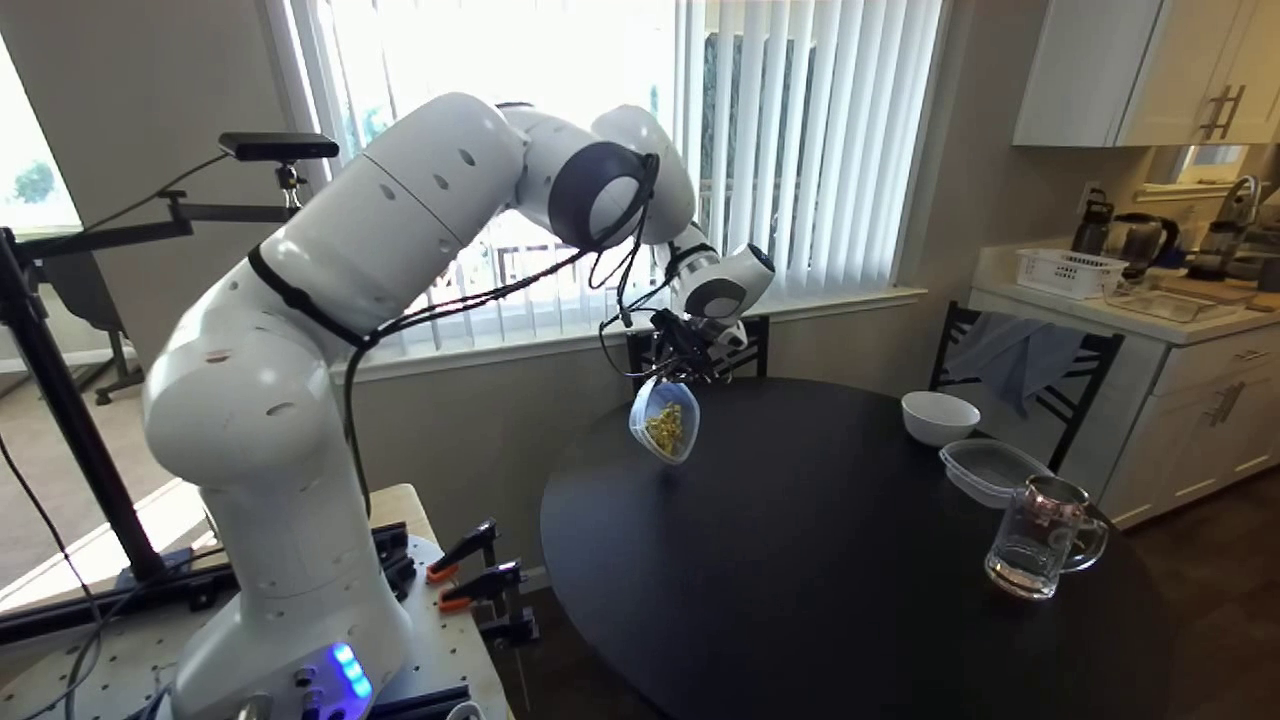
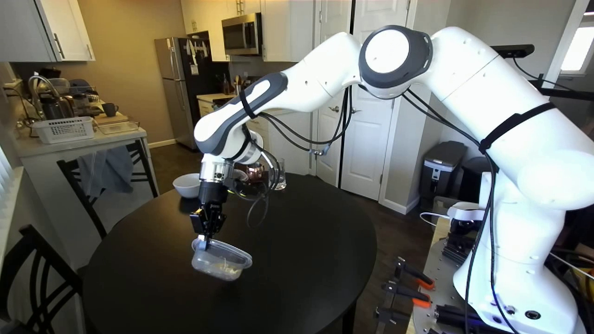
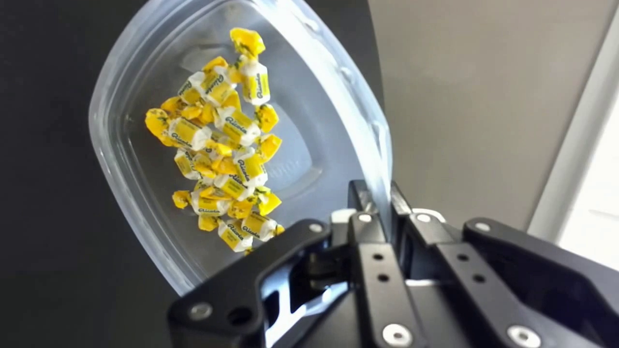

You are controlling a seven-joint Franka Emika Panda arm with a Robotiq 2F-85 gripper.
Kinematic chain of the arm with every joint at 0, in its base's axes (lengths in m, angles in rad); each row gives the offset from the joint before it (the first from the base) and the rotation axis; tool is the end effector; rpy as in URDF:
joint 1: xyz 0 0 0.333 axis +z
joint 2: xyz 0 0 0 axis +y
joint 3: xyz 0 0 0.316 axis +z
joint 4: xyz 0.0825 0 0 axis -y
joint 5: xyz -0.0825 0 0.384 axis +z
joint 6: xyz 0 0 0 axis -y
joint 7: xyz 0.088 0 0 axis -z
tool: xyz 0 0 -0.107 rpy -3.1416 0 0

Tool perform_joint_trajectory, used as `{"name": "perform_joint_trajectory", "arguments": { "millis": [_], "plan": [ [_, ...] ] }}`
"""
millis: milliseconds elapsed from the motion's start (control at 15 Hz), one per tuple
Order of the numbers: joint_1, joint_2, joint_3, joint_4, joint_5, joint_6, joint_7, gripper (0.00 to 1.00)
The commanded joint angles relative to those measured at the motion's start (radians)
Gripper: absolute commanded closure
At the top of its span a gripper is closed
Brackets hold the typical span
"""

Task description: Pour the contents of the lunchbox onto the table

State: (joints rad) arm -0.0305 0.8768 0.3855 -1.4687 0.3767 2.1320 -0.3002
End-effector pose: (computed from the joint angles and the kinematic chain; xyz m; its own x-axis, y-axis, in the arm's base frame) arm 0.6686 0.2169 0.1790 0.9392 0.3333 -0.0827 0.2266 -0.7825 -0.5799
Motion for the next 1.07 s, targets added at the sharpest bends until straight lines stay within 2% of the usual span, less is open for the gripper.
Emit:
{"name": "perform_joint_trajectory", "arguments": {
  "millis": [0, 333, 600, 800, 1000],
  "plan": [
    [-0.073, -0.016, 0.044, -0.014, 0.096, -0.152, -0.154, 0.98],
    [-0.131, 0.004, 0.036, 0.042, 0.202, -0.44, -0.272, 0.98],
    [-0.145, 0.06, -0.001, 0.131, 0.313, -0.654, -0.261, 0.98],
    [-0.132, 0.099, -0.055, 0.183, 0.411, -0.684, -0.217, 0.98],
    [-0.121, 0.142, -0.099, 0.232, 0.492, -0.666, -0.184, 0.98]
  ]
}}
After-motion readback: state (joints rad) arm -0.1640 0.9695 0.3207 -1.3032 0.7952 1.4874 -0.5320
